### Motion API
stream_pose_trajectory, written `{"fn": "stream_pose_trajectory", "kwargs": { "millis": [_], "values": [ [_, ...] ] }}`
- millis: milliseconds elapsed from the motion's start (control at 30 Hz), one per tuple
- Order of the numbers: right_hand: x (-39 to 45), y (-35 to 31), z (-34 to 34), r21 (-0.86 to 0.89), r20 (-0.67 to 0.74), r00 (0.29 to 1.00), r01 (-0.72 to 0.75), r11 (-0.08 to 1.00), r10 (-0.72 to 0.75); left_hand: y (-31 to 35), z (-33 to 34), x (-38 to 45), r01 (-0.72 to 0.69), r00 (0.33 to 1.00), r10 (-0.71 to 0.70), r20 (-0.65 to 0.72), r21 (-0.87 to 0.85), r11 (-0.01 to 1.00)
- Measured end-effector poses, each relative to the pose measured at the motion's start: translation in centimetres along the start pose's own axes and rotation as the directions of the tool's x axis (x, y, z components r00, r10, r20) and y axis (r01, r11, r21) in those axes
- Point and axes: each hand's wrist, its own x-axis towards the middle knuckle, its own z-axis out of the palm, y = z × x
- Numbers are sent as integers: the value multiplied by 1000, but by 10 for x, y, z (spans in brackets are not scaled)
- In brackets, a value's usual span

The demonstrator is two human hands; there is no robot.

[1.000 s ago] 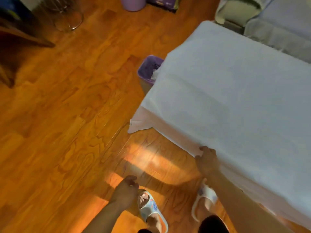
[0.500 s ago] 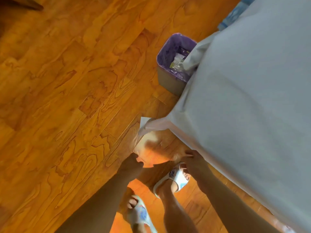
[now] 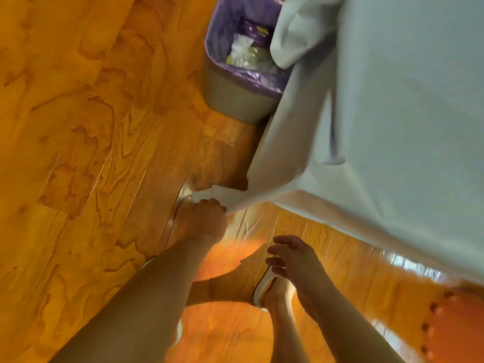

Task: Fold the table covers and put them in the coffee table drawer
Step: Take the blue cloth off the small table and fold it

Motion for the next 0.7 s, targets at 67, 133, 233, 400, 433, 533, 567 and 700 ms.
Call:
{"fn": "stream_pose_trajectory", "kwargs": {
  "millis": [67,133,233,400,433,533,567,700],
  "values": [
    [-3,33,20,40,-20,996,-84,996,85,6,-4,-32,-111,993,115,26,-104,988],
    [-12,59,38,148,-20,982,-183,972,188,14,-15,-72,-159,980,189,64,-325,932],
    [-38,90,57,401,-9,916,-364,841,401,27,-40,-129,-126,975,207,75,-583,802],
    [-74,141,72,798,258,865,-442,409,431,41,-77,-188,62,976,158,149,-889,455],
    [-77,149,69,866,289,883,-406,292,370,41,-82,-192,89,975,152,163,-909,407],
    [-89,159,51,956,271,942,-287,59,199,30,-92,-204,186,959,153,237,-939,290],
    [-96,161,44,967,245,952,-255,31,182,28,-94,-208,229,945,188,267,-952,203],
    [-144,155,16,984,177,977,-177,-9,115,21,-70,-224,477,879,48,475,-871,-119]
  ]
}}
